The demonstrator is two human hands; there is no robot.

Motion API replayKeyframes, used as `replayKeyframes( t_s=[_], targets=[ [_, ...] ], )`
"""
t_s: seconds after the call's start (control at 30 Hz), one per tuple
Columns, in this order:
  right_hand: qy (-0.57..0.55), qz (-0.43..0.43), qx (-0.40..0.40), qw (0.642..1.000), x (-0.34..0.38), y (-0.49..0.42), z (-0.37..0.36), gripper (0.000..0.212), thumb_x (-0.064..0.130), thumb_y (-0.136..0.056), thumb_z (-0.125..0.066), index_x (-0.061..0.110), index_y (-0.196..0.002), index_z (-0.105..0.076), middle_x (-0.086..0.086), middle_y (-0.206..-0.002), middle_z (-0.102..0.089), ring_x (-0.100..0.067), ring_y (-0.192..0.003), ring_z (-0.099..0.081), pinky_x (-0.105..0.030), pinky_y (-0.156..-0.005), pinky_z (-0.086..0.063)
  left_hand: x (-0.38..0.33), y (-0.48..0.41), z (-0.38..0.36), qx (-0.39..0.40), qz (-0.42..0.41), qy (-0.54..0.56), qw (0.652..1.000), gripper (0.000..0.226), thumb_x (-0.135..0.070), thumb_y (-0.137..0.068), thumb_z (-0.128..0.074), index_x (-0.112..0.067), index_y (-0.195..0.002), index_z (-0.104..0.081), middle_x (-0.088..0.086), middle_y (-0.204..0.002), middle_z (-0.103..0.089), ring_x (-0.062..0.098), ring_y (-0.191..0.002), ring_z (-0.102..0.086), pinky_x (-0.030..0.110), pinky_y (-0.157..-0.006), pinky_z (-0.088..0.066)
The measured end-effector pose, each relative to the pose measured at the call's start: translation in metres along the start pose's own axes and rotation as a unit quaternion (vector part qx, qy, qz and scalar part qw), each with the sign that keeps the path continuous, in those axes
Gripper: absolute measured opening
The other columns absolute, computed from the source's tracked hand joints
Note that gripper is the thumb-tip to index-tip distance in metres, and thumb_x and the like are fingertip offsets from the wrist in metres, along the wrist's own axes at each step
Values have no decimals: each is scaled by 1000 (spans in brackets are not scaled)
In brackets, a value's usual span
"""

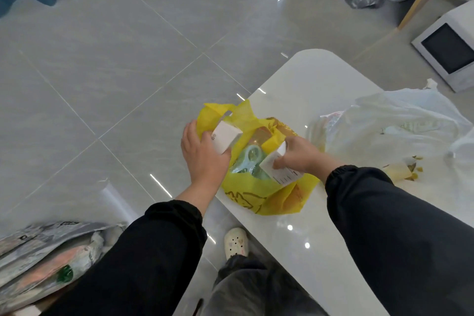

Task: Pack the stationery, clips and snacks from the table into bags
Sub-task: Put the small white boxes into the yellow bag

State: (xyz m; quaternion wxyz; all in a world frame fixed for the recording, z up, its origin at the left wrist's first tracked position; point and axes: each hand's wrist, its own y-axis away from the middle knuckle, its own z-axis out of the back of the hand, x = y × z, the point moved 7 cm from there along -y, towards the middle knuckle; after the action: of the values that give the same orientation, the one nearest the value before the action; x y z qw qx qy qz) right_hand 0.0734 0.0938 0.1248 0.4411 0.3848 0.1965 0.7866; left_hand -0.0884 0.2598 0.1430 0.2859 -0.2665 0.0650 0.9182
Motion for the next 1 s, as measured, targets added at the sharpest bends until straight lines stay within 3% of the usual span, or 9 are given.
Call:
replayKeyframes(
  t_s=[0.13, 0.23, 0.33, 0.47, 0.6, 0.73, 0.87, 1.0],
  targets=[
    [-171, -31, -143, 974, -31, 25, 37, 25, 25, -72, -76, 15, -82, -55, -2, -80, -62, -19, -73, -61, -28, -56, -45, -35, 10, 2, -31, -167, -11, 985, 48, -36, -68, -80, -4, -101, -62, 18, -133, -45, 30, -127, -32, 41, -105, -25],
    [-262, -76, -223, 936, -57, 44, 56, 24, 27, -76, -73, 15, -81, -53, -4, -83, -63, -17, -71, -61, -28, -54, -46, -43, 12, 3, -44, -169, -17, 984, 47, -37, -70, -75, -6, -103, -62, 17, -126, -49, 29, -118, -36, 41, -99, -30],
    [-249, -113, -292, 916, -74, 58, 65, 35, 35, -75, -71, 10, -93, -54, -2, -86, -61, -20, -77, -61, -29, -54, -44, -49, 11, 7, -50, -142, 6, 989, 45, -33, -70, -71, -6, -104, -61, 15, -111, -55, 27, -102, -40, 39, -88, -36],
    [-163, -124, -321, 924, -74, 65, 67, 36, 35, -70, -71, 11, -90, -52, -4, -88, -56, -24, -83, -56, -30, -62, -43, -82, 24, -23, 83, -257, -33, 962, 49, -17, -65, -80, -7, -108, -57, 11, -97, -59, 33, -88, -55, 35, -74, -40],
    [-32, -66, -335, 939, -51, 62, 67, 44, 34, -68, -71, 1, -92, -53, -13, -98, -49, -31, -98, -46, -39, -82, -44, -71, 11, -56, 190, -124, -47, 973, 52, -36, -88, -62, -13, -132, -46, 6, -125, -54, 26, -116, -48, 37, -87, -44],
    [-26, 30, -355, 934, -16, 65, 66, 40, 32, -72, -74, 5, -90, -50, -8, -92, -50, -26, -88, -47, -30, -70, -36, -72, -6, -76, 226, -70, -20, 971, 64, -43, -89, -59, -12, -140, -38, 6, -137, -49, 25, -124, -47, 35, -94, -41],
    [-141, -20, -291, 946, -14, 50, 58, 32, 28, -77, -68, 13, -92, -45, 0, -93, -60, -24, -84, -57, -30, -62, -40, -77, -22, -97, 244, -31, 14, 969, 60, -41, -89, -59, -11, -139, -43, 9, -132, -54, 28, -120, -51, 35, -94, -43],
    [-89, -32, -264, 960, -17, 38, 49, 33, 29, -81, -65, 14, -95, -40, -4, -108, -64, -28, -93, -59, -29, -62, -38, -72, -32, -120, 323, -5, 28, 946, 43, -39, -96, -48, -15, -131, -49, 8, -126, -58, 28, -112, -54, 35, -89, -44]
  ],
)
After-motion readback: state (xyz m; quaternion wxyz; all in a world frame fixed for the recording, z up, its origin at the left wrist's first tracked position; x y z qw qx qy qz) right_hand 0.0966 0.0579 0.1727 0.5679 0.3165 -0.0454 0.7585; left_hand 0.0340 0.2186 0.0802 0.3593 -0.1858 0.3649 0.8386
